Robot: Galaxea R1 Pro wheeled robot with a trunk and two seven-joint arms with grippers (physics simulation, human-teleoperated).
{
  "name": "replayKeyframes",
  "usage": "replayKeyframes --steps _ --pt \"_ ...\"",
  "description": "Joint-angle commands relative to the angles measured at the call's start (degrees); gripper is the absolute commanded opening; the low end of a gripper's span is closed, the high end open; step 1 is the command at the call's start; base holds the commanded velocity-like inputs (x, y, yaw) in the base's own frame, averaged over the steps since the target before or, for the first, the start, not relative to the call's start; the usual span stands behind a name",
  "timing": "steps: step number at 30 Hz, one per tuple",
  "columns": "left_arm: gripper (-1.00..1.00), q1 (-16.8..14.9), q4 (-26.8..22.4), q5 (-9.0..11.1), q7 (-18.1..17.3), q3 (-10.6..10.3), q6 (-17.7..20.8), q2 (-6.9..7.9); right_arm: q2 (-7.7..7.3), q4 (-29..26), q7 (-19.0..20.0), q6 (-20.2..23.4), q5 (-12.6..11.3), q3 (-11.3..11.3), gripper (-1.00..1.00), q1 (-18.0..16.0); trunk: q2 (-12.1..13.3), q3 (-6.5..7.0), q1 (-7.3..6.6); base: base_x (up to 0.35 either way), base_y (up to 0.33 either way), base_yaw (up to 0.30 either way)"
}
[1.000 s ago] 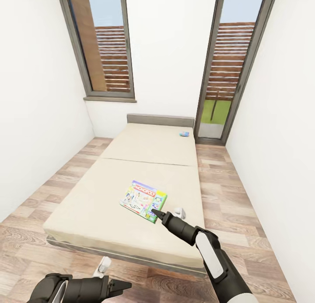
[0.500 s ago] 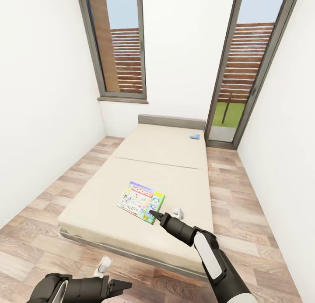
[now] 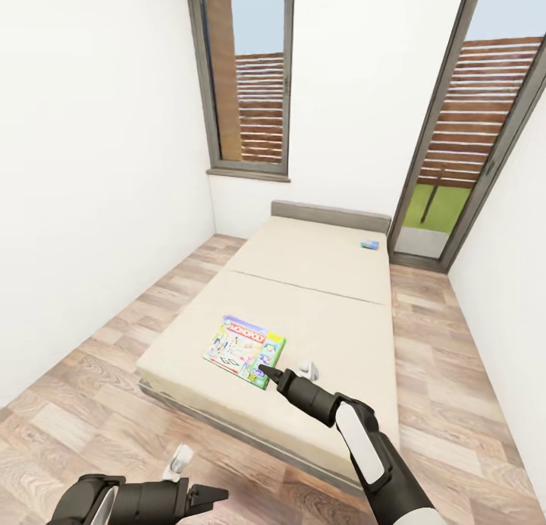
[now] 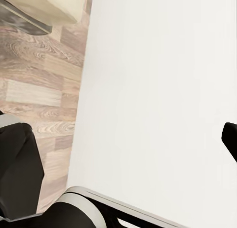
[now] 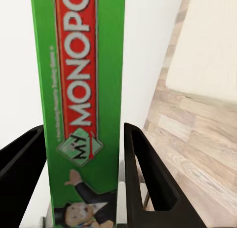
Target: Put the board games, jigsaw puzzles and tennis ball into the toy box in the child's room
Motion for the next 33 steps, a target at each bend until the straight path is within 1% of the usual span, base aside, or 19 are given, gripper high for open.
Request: replayKeyframes --steps 1,19,24,29,33 --pt "1.00 0.0 0.0 0.0 -0.1 0.0 0.3 0.01 0.02 0.0 0.0 0.4 -0.5 -0.1 -1.00 0.0 0.3 0.13 -0.21 0.000 0.000 0.281" --pt "1.00 0.0 0.0 0.0 0.0 -0.1 0.2 0.02 0.10 0.1 0.0 0.3 -0.4 -0.1 -1.00 0.0 7.6 3.46 -4.16 0.000 0.000 0.283" --pt "1.00 0.0 0.0 0.0 0.0 -0.1 0.2 0.06 0.07 0.1 0.0 -1.4 -0.6 -0.1 -1.00 0.0 9.6 4.36 -5.26 0.000 0.000 0.284" --pt "1.00 0.0 0.0 0.0 0.0 -0.1 0.2 0.09 0.10 0.1 0.0 -2.1 -0.6 0.0 -1.00 0.0 11.6 5.26 -6.36 0.000 0.000 0.287" --pt "1.00 0.0 0.0 0.0 0.0 0.1 0.2 0.14 0.13 0.1 0.0 -2.2 -0.6 0.9 -1.00 0.0 13.2 5.97 -7.24 0.000 0.000 0.288"
